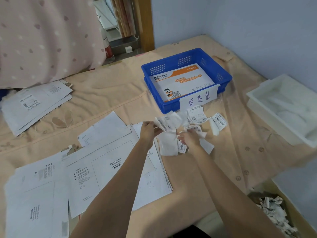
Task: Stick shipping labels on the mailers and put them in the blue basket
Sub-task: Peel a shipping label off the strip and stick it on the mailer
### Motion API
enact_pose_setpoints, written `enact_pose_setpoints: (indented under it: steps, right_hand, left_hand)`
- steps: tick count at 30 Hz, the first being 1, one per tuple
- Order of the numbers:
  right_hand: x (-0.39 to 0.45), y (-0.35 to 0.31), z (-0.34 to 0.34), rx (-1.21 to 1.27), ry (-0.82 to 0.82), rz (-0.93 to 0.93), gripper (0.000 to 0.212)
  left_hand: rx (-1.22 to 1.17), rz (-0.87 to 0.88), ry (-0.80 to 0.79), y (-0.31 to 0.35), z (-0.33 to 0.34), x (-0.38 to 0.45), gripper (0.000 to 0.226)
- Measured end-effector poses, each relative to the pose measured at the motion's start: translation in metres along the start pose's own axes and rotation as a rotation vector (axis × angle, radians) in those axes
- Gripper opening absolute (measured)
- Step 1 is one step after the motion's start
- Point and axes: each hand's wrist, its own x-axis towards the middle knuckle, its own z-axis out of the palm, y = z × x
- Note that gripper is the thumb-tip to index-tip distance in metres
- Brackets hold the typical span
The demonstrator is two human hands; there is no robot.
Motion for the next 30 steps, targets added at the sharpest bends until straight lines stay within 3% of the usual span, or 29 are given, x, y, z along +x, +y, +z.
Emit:
enact_pose_setpoints:
  steps: [5, 9, 11, 15, 19, 21, 25, 30]
  right_hand:
    - [-0.007, 0.000, -0.003, 0.145, 0.132, -0.054, 0.027]
    - [-0.025, -0.016, 0.009, 0.122, 0.351, -0.368, 0.016]
    - [-0.034, -0.025, 0.014, 0.012, 0.286, -0.468, 0.010]
    - [-0.033, -0.026, 0.028, -0.312, -0.006, -0.495, 0.011]
    - [-0.031, -0.022, 0.037, -0.294, 0.014, -0.477, 0.007]
    - [-0.032, -0.022, 0.038, -0.263, 0.010, -0.480, 0.007]
    - [-0.033, -0.023, 0.038, -0.201, -0.009, -0.488, 0.001]
    - [-0.031, -0.024, 0.038, -0.202, -0.047, -0.464, 0.005]
  left_hand:
    - [0.178, 0.077, 0.052, 0.005, -0.003, 0.001, 0.013]
    - [0.316, 0.124, 0.051, -0.002, 0.001, 0.000, 0.006]
    - [0.335, 0.143, 0.033, -0.003, 0.002, -0.002, 0.009]
    - [0.305, 0.166, 0.001, -0.003, 0.003, -0.005, 0.017]
    - [0.210, 0.151, -0.011, 0.000, 0.002, -0.008, 0.010]
    - [0.188, 0.109, -0.029, 0.001, 0.000, -0.008, 0.021]
    - [0.239, 0.127, -0.105, -0.002, -0.004, -0.010, 0.015]
    - [0.278, 0.153, -0.085, -0.002, -0.004, -0.009, 0.016]
